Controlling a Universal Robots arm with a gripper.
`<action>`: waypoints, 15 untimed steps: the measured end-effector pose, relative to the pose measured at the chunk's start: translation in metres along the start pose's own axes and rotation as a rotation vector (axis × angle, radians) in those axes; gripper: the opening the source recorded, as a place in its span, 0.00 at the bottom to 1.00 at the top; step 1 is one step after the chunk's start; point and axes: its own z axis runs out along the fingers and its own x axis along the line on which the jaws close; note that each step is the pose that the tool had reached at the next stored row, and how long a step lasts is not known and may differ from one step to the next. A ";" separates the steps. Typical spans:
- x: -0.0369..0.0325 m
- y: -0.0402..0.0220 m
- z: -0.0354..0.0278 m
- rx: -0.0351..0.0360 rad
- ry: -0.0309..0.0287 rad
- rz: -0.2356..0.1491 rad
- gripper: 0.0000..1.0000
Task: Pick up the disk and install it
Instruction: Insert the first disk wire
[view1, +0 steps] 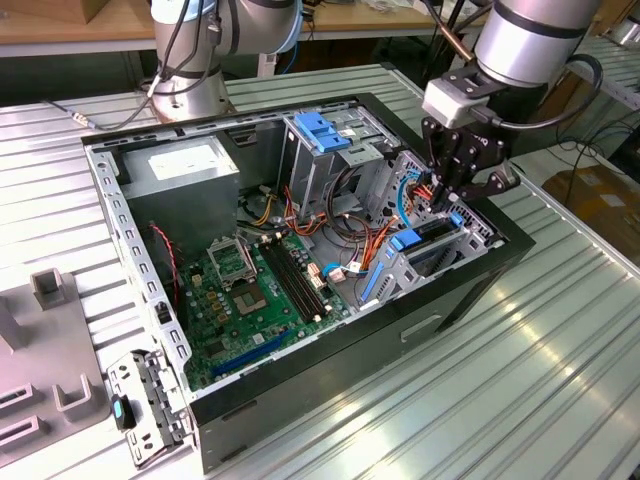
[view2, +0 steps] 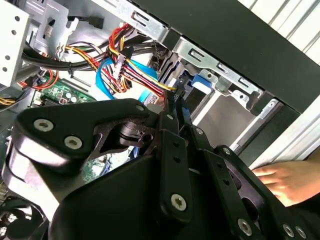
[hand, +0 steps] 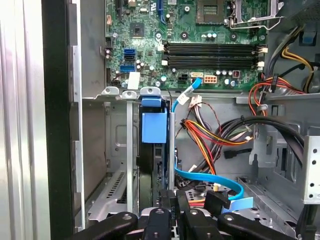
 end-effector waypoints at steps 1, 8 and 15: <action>0.0008 0.0003 0.0001 0.0010 0.0001 0.000 0.17; 0.0041 0.0059 0.0017 0.0029 -0.0043 -0.056 0.17; 0.0068 0.0070 0.0031 0.0031 -0.0047 -0.060 0.17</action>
